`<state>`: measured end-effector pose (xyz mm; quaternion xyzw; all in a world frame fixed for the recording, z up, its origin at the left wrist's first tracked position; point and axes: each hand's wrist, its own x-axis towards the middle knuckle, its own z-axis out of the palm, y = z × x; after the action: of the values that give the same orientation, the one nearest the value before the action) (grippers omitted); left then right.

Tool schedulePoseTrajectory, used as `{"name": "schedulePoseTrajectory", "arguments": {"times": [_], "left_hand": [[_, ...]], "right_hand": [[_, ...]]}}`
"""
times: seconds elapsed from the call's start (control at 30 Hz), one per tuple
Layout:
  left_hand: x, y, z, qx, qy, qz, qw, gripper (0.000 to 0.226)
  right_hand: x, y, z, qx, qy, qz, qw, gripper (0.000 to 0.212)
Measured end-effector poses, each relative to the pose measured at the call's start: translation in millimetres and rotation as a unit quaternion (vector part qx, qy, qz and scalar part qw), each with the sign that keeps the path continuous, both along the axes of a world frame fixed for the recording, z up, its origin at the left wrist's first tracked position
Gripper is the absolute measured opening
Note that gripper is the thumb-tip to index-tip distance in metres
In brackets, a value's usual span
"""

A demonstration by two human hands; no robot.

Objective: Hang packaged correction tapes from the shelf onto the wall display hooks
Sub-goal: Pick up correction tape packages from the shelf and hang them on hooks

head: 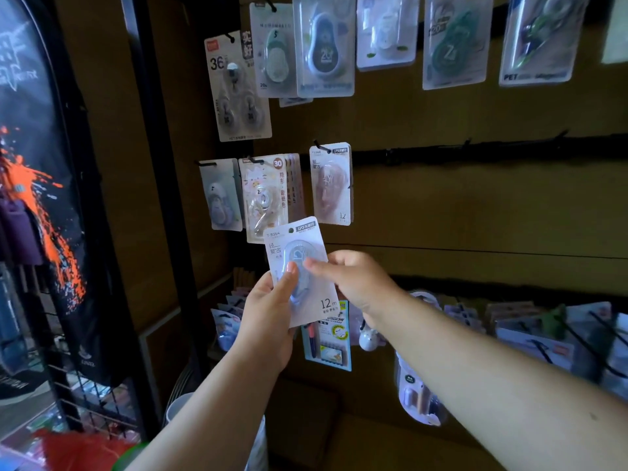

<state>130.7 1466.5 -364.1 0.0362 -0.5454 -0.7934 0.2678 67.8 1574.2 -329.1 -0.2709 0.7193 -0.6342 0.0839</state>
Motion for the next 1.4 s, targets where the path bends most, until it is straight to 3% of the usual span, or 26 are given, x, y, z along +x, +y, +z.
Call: {"name": "schedulePoseTrajectory", "arguments": {"times": [0.13, 0.3, 0.37, 0.77, 1.0, 1.4], "left_hand": [[-1, 4, 4, -0.016, 0.008, -0.018, 1.0, 0.028], [-3, 6, 5, -0.011, -0.009, -0.019, 1.0, 0.028], [-5, 6, 3, -0.008, -0.018, -0.002, 1.0, 0.024], [-6, 3, 1, 0.022, -0.028, 0.0, 0.999, 0.019], [-6, 1, -1, 0.03, -0.029, -0.007, 0.999, 0.016], [-13, -13, -14, -0.029, -0.076, 0.046, 0.996, 0.013]], "right_hand": [[0, 6, -2, -0.012, 0.022, -0.011, 1.0, 0.015], [-11, 3, 11, -0.042, 0.033, -0.051, 0.997, 0.06], [-16, 1, 23, -0.064, 0.047, -0.065, 0.995, 0.063], [-25, -12, 86, -0.124, 0.075, -0.088, 0.986, 0.015], [-34, -23, 84, -0.126, 0.049, -0.111, 0.985, 0.022], [-73, -28, 89, -0.044, 0.021, -0.197, 0.979, 0.036]]}}
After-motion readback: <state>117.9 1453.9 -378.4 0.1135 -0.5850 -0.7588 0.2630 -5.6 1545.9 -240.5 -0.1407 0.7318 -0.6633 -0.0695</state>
